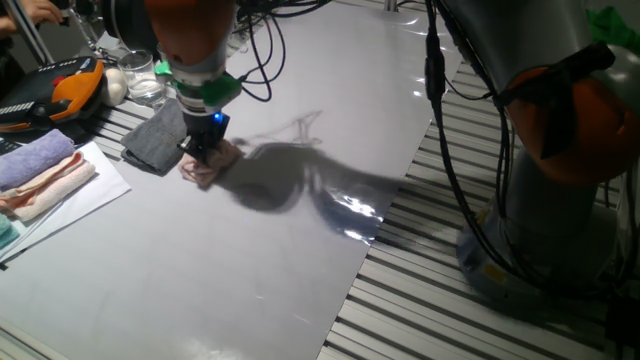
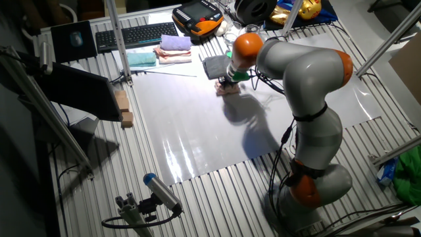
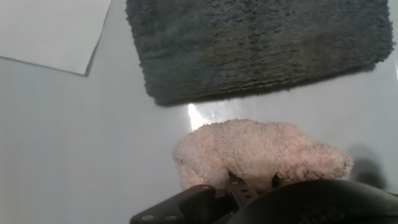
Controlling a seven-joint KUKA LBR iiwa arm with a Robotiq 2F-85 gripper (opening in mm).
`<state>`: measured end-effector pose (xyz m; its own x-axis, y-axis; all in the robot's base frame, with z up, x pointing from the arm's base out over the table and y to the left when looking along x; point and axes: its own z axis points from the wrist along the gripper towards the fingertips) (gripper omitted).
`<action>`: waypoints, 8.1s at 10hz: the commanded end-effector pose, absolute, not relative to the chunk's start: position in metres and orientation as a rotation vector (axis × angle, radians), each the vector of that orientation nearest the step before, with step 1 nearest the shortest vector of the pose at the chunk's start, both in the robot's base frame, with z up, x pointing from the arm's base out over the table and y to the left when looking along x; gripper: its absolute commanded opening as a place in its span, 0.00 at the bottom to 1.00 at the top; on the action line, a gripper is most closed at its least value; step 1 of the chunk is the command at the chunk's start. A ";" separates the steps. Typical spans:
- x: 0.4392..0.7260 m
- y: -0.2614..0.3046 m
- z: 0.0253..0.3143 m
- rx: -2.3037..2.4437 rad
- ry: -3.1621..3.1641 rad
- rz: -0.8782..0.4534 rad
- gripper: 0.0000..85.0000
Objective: Clean the table with a cloth
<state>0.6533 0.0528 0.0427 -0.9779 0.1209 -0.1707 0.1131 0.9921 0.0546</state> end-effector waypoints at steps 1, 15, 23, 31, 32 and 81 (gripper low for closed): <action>0.654 0.049 0.046 0.152 2.962 0.066 0.00; 0.639 0.005 0.089 0.033 3.003 0.056 0.00; 0.636 -0.054 0.095 -0.056 2.994 0.054 0.00; 0.613 -0.065 0.073 -0.059 2.972 0.066 0.00; 0.613 -0.066 0.071 -0.052 2.967 0.069 0.00; 0.618 0.018 0.158 -0.087 3.048 -0.006 0.00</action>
